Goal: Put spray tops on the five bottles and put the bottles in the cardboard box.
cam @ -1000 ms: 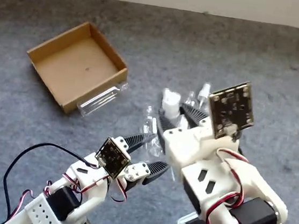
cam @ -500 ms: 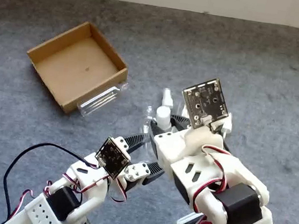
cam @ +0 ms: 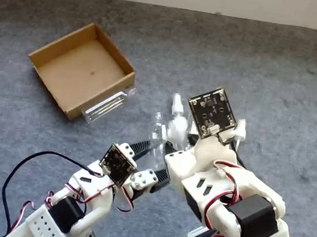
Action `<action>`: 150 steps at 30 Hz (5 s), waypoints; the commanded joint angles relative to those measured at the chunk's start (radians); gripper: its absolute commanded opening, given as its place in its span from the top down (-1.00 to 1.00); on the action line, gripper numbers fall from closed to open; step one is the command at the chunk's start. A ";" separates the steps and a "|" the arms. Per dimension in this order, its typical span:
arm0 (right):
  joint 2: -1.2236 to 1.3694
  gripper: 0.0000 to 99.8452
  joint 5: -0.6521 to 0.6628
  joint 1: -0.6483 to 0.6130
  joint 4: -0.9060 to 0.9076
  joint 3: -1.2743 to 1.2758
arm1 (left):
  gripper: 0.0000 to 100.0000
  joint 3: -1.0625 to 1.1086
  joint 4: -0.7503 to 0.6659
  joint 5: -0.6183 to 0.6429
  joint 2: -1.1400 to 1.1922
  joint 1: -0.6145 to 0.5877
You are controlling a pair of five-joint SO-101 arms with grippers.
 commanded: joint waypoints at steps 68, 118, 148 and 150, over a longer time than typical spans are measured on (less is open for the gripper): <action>-0.558 0.99 0.005 0.257 -0.773 0.924 | 0.80 -0.197 -0.181 -0.196 0.007 -0.302; -0.559 0.99 0.005 -0.062 -1.451 1.372 | 0.80 -0.644 -0.474 0.084 0.822 -0.277; -0.552 0.99 0.006 0.099 -1.442 1.368 | 0.80 -0.472 -0.479 -0.043 0.602 -0.278; -0.558 0.99 0.006 0.099 -1.411 1.368 | 0.80 -0.495 -0.479 -0.031 0.602 -0.340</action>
